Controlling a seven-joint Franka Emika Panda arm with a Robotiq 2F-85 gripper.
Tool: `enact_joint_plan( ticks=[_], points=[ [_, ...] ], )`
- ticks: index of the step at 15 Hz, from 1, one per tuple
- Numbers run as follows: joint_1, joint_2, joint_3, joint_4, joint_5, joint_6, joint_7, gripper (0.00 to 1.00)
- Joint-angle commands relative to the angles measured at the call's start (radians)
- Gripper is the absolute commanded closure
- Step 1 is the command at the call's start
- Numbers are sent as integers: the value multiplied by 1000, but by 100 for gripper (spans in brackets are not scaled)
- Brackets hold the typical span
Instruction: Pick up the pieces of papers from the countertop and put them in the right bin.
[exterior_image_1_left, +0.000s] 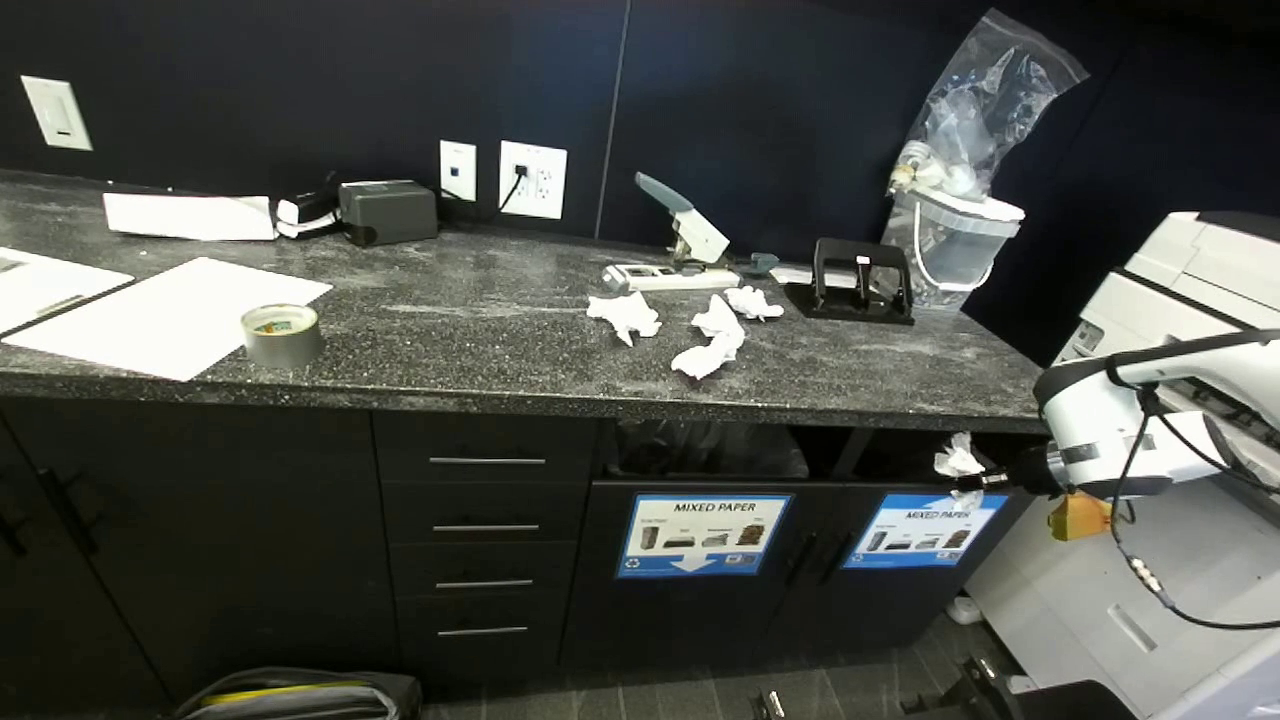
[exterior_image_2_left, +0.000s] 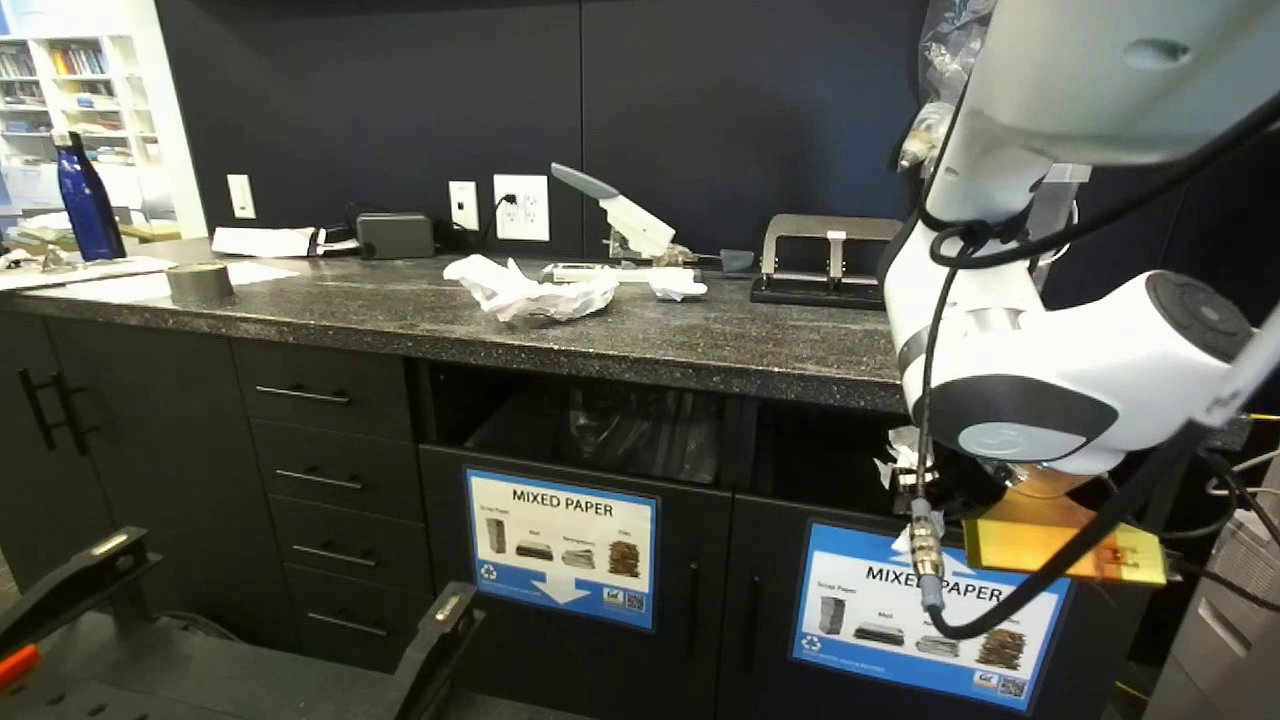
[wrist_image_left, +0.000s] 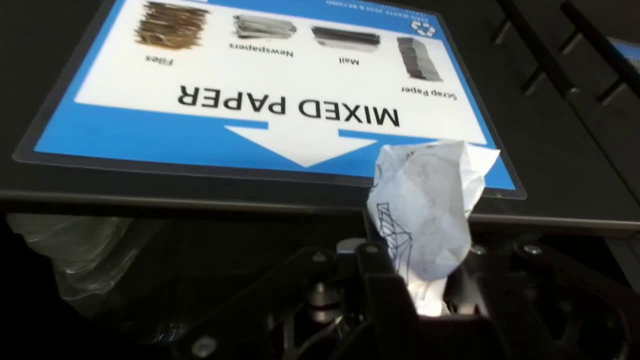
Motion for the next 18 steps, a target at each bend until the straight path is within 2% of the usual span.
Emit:
enact_joint_plan(
  ticks=[1,4,11,16,17,18],
  points=[
    [-32,126,112,122,-36,23,-4,87],
    [-67,192,186,157,-62,52,-25,87],
    [-218,378,397,176,-181,130,-50,87],
    [-185,426,417,195,-260,189,-28,87],
    [-172,417,410,188,-198,200,-83,87],
    [-155,319,375,123,-69,211,-130,87]
  ],
)
